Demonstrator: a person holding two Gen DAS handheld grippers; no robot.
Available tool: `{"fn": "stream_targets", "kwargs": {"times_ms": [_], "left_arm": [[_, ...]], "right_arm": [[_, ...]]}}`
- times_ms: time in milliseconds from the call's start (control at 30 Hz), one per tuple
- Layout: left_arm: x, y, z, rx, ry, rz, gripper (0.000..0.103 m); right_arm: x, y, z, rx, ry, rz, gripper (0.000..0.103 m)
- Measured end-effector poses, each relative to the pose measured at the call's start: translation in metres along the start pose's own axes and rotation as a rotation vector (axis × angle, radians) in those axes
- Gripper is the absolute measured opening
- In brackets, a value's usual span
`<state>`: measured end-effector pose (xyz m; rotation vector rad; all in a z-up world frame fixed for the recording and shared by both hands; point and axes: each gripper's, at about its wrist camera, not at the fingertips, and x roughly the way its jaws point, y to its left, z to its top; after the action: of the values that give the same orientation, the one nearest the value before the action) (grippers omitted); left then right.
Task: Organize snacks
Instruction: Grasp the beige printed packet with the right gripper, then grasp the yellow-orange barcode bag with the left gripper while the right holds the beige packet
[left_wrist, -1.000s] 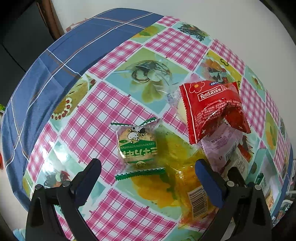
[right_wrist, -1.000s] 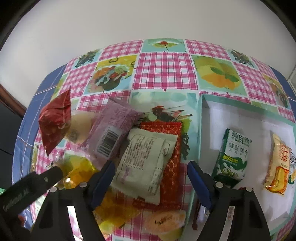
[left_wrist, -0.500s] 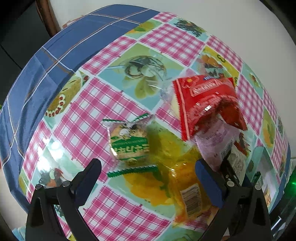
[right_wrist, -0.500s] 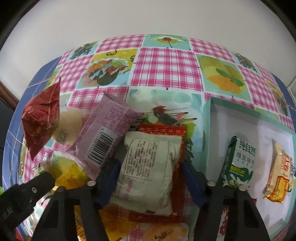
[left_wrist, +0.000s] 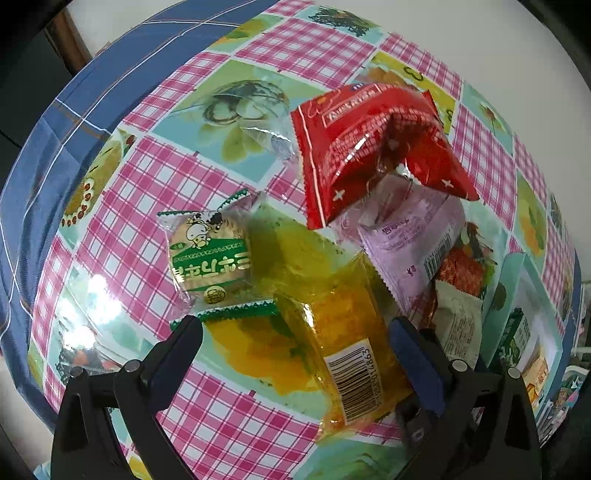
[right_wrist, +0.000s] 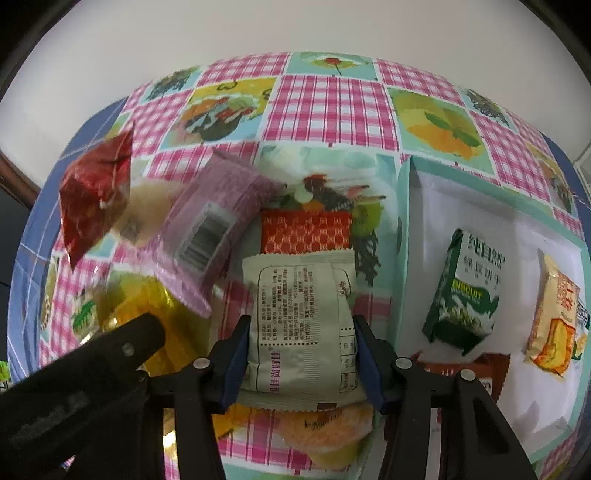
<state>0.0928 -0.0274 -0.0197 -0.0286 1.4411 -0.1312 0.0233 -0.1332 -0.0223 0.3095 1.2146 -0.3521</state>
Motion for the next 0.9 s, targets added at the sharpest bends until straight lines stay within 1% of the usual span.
{"fn": "stream_targets", "kwargs": {"times_ms": [67, 200, 267, 300, 367, 433, 500, 567, 633, 667, 767, 833, 867, 900], "left_arm": [[0.001, -0.004, -0.001, 0.008, -0.003, 0.0, 0.099], [0.004, -0.012, -0.005, 0.024, -0.003, -0.001, 0.09], [0.005, -0.013, -0.01, 0.036, -0.002, 0.003, 0.09], [0.005, -0.015, -0.012, 0.043, -0.003, 0.005, 0.088], [0.008, -0.02, -0.015, 0.047, 0.002, 0.003, 0.081], [0.013, -0.023, -0.017, 0.044, 0.017, -0.015, 0.068], [0.018, -0.025, -0.02, 0.03, 0.037, -0.035, 0.065], [0.02, -0.028, -0.022, 0.03, 0.036, -0.037, 0.062], [0.021, -0.03, -0.024, 0.035, 0.032, -0.04, 0.052], [0.022, -0.029, -0.025, 0.036, 0.031, -0.044, 0.049], [0.023, -0.029, -0.027, 0.039, 0.028, -0.048, 0.048], [0.022, -0.026, -0.028, 0.037, 0.024, -0.058, 0.043], [0.021, -0.027, -0.029, 0.035, 0.018, -0.059, 0.042], [0.021, -0.022, -0.023, 0.036, 0.014, -0.058, 0.041]], "right_arm": [[-0.001, 0.002, -0.002, -0.008, 0.007, -0.002, 0.056], [-0.002, 0.003, -0.005, -0.012, 0.019, 0.007, 0.056], [-0.001, 0.003, -0.005, -0.013, 0.023, 0.012, 0.056], [-0.002, 0.004, -0.005, -0.015, 0.024, 0.012, 0.056], [-0.003, 0.004, -0.008, -0.017, 0.026, 0.013, 0.056], [-0.004, 0.004, -0.009, -0.021, 0.028, 0.012, 0.056], [-0.004, 0.005, -0.009, -0.03, 0.031, 0.006, 0.056], [-0.005, 0.007, -0.01, -0.039, 0.029, -0.001, 0.056], [-0.004, 0.008, -0.01, -0.04, 0.03, 0.001, 0.056], [-0.004, 0.008, -0.01, -0.039, 0.031, 0.003, 0.056], [-0.004, 0.008, -0.01, -0.04, 0.033, 0.006, 0.056], [-0.005, 0.007, -0.01, -0.04, 0.036, 0.01, 0.056], [-0.005, 0.007, -0.01, -0.039, 0.037, 0.012, 0.056], [-0.006, 0.007, -0.01, -0.037, 0.039, 0.016, 0.055]]}}
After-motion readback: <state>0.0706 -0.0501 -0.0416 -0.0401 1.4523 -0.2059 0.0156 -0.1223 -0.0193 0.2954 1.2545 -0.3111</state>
